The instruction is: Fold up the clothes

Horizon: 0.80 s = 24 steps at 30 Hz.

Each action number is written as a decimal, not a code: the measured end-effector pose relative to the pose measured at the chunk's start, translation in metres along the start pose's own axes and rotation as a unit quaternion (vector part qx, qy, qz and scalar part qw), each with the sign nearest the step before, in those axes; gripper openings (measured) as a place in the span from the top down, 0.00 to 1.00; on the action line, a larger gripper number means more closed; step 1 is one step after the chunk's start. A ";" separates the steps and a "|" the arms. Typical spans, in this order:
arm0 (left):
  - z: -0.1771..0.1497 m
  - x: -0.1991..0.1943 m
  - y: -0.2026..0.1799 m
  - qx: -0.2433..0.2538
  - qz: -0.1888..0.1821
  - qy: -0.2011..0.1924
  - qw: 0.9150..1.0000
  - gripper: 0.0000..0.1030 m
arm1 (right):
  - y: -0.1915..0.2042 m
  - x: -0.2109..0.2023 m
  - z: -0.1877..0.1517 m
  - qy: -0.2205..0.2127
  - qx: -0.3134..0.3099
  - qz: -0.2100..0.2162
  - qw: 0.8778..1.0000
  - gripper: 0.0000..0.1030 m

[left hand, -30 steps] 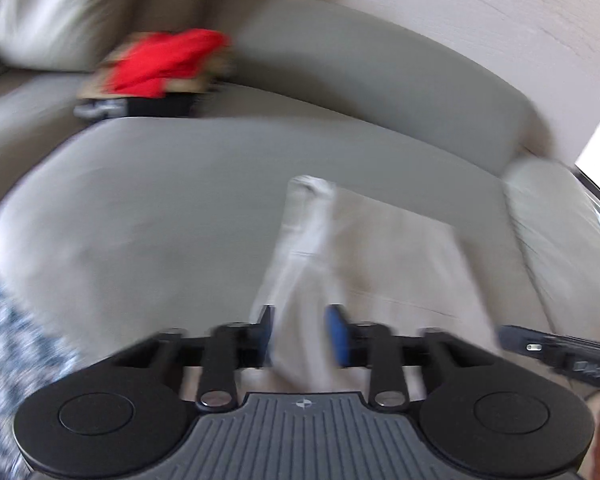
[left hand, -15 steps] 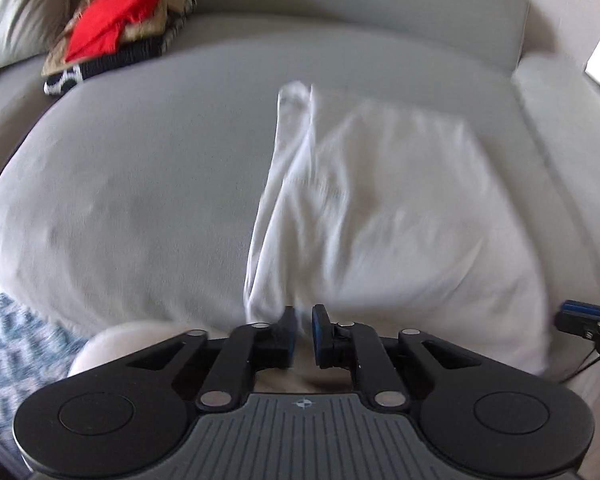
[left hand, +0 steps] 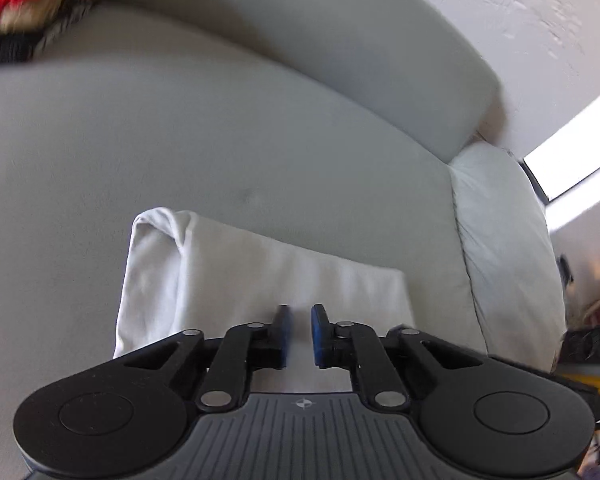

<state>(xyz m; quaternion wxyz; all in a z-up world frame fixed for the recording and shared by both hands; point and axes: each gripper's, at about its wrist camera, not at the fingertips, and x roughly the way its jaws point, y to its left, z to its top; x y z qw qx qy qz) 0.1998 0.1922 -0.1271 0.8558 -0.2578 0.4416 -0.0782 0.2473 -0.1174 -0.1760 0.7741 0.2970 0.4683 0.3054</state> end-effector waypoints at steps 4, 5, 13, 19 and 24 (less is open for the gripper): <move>0.000 -0.002 0.006 -0.022 0.026 -0.030 0.999 0.94 | -0.031 0.006 0.012 -0.078 0.059 -0.025 0.995 1.00; -0.001 -0.006 0.005 -0.025 0.035 -0.040 0.998 0.92 | -0.030 0.005 0.015 -0.101 0.055 -0.054 0.992 1.00; -0.013 -0.035 -0.002 -0.047 0.112 -0.119 0.985 0.93 | -0.011 -0.031 0.009 -0.144 0.015 -0.144 0.979 0.89; -0.063 -0.058 -0.034 0.027 0.140 -0.100 0.985 0.76 | 0.038 -0.081 -0.042 -0.124 -0.076 -0.140 0.979 0.82; -0.112 -0.077 -0.066 0.103 0.157 -0.069 0.980 0.76 | 0.080 -0.094 -0.092 -0.075 -0.178 -0.152 0.969 0.66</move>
